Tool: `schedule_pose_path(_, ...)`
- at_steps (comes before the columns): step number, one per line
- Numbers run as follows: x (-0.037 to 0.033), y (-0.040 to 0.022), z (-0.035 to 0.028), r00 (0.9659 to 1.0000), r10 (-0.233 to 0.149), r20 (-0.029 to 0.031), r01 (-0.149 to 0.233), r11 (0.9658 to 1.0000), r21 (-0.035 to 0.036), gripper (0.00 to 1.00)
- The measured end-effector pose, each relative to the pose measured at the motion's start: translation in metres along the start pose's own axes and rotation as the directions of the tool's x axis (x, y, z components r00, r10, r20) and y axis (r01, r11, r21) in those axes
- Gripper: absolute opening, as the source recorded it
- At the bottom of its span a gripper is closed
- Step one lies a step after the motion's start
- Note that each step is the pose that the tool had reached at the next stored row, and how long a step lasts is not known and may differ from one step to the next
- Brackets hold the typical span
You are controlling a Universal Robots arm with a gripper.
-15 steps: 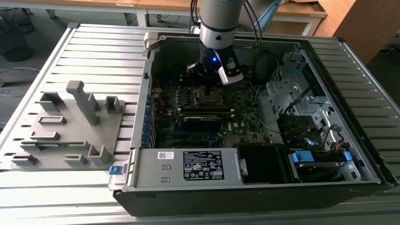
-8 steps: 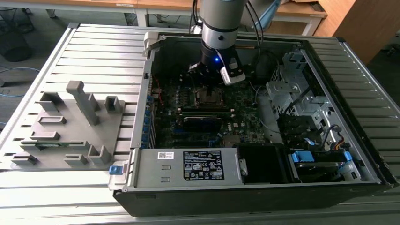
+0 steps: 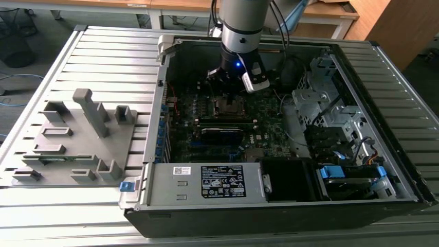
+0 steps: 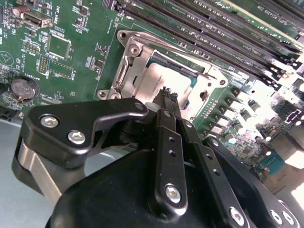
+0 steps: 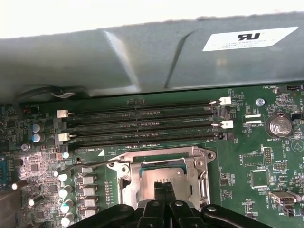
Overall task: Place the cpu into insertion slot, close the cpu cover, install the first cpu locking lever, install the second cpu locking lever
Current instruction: 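Close the cpu cover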
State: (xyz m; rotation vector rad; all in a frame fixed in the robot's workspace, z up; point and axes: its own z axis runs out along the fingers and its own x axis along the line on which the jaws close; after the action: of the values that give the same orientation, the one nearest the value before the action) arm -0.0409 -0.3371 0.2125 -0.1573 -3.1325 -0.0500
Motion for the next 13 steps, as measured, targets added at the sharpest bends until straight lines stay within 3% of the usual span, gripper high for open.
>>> schedule_pose_path(13,0.0,0.0001,-0.0034,1.0,0.0,0.0,0.0,1.0,-0.0001,0.11)
